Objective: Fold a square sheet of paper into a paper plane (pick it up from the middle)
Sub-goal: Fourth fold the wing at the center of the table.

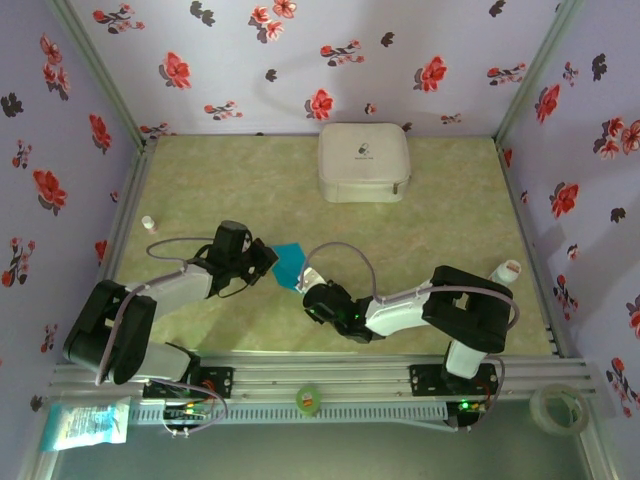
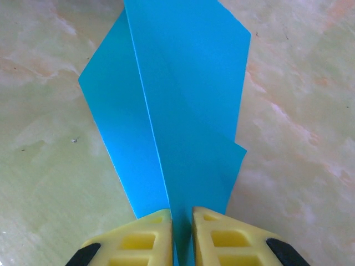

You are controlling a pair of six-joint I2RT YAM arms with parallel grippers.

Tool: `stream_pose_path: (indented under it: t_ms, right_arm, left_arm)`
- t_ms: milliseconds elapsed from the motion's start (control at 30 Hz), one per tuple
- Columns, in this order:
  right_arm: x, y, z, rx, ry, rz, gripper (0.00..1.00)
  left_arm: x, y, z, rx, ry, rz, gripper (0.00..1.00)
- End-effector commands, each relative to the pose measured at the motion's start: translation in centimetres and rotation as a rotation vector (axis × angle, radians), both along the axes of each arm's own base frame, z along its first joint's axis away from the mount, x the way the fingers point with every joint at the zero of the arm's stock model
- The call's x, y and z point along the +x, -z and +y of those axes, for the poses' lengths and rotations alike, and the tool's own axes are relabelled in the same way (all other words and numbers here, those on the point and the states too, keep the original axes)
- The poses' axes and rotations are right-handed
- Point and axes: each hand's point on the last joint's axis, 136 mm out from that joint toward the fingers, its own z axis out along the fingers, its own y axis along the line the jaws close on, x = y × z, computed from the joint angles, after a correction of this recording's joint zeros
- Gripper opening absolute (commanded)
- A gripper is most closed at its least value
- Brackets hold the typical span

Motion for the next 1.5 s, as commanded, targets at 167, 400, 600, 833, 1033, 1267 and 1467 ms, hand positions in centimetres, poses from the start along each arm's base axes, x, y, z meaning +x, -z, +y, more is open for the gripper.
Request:
stream_pose_path:
  t_ms: [167, 400, 600, 833, 1033, 1267, 1467]
  right_arm:
    - [0.7, -0.3, -0.6, 0.012, 0.055, 0.001, 0.18]
    - [1.0, -0.5, -0.3, 0.023, 0.058, 0.006, 0.15]
    - [1.0, -0.3, -0.2, 0.03, 0.054, 0.022, 0.11]
    - [1.1, -0.3, 0.0, 0.047, 0.057, 0.039, 0.04]
    - [1.1, 0.2, 0.0, 0.094, 0.08, 0.097, 0.0]
    - [1.1, -0.1, 0.0, 0.142, 0.102, 0.118, 0.0]
    - [1.3, -0.3, -0.2, 0.158, 0.127, 0.126, 0.0]
  left_arm:
    - [0.3, -1.0, -0.3, -0.023, 0.011, -0.012, 0.0]
    - [0.4, -1.0, -0.3, -0.026, 0.012, -0.015, 0.0]
    - [0.4, -1.0, -0.3, -0.029, 0.01, -0.015, 0.0]
    - [0.5, -1.0, -0.3, -0.032, 0.006, -0.016, 0.03]
    - [0.6, -1.9, -0.1, -0.017, 0.013, -0.045, 0.28]
    - [-0.1, -2.8, 1.1, 0.037, 0.014, -0.079, 0.35]
    - [-0.5, -2.9, 2.0, 0.083, 0.02, -0.095, 0.38]
